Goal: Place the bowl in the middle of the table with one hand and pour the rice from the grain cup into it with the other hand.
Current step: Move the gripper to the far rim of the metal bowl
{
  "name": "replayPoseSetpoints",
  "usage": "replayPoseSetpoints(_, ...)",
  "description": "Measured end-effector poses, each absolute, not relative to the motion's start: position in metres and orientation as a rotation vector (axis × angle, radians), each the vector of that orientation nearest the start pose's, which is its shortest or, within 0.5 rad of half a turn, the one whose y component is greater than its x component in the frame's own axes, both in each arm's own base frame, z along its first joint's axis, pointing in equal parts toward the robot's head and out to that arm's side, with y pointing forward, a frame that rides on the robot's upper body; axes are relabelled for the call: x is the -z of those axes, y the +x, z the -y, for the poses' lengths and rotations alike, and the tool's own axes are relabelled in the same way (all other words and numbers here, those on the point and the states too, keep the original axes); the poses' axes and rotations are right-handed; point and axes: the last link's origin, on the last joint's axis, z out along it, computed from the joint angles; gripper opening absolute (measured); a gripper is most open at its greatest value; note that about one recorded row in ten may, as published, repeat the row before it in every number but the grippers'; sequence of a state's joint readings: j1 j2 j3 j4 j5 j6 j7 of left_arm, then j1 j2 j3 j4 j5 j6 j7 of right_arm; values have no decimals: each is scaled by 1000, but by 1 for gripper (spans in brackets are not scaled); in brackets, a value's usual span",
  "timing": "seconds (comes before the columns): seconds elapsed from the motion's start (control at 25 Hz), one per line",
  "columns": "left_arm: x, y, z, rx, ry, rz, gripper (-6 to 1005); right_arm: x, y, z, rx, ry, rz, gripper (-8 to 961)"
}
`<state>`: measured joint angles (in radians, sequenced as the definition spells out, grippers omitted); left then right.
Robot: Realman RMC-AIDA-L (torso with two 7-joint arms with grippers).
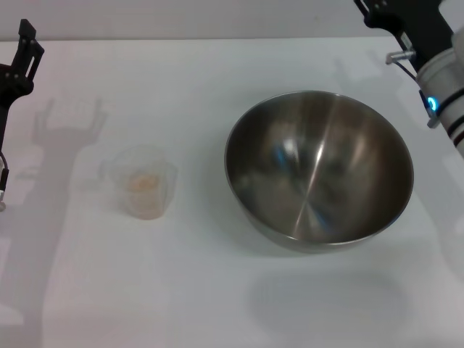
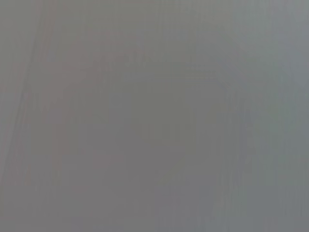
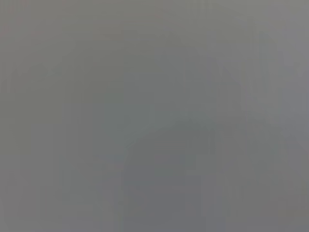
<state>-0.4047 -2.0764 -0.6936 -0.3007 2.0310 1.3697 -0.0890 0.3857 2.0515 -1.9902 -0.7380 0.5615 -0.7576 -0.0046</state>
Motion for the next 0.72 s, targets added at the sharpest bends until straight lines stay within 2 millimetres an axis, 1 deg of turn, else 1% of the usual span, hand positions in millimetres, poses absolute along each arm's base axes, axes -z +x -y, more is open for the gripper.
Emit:
replayPoseSetpoints(0.12, 1, -296, -323, 922, -1423, 459, 870, 12, 207, -388, -787, -1721, -521, 691)
replayPoseSetpoints(0.16, 1, -296, -323, 922, -1423, 459, 871, 11, 194, -391, -750, -1763, -563, 691)
replayPoseSetpoints(0.2, 1, -296, -323, 922, -1423, 459, 871, 11, 194, -391, -750, -1763, -563, 692)
replayPoseSetpoints(0.32, 0, -298, -323, 909, -1424, 455, 871, 7, 176, -396, -657, -1842, -671, 692)
replayPoseSetpoints(0.36, 0, -298, -323, 907, -1425, 454, 871, 4, 165, -397, -581, -1896, -739, 691)
replayPoseSetpoints(0.48, -1, -300, -323, 901, -1424, 453, 871, -8, 146, -395, -448, -1981, -809, 690)
replayPoseSetpoints(0.52, -1, -300, -323, 901, -1424, 453, 871, -8, 146, -395, -448, -1981, -809, 690)
replayPoseSetpoints(0.56, -3, -302, -323, 895, -1412, 455, 870, -19, 136, -391, -362, -2025, -837, 690)
replayPoseSetpoints(0.6, -3, -302, -323, 895, -1412, 455, 870, -19, 136, -391, -362, -2025, -837, 690)
replayPoseSetpoints(0.64, -4, -303, -323, 893, -1406, 456, 870, -33, 127, -386, -268, -2066, -857, 690)
replayPoseSetpoints(0.68, -4, -303, -323, 893, -1406, 456, 870, -33, 127, -386, -268, -2066, -857, 690)
replayPoseSetpoints(0.72, -4, -303, -323, 893, -1404, 457, 870, -38, 124, -384, -226, -2089, -867, 690)
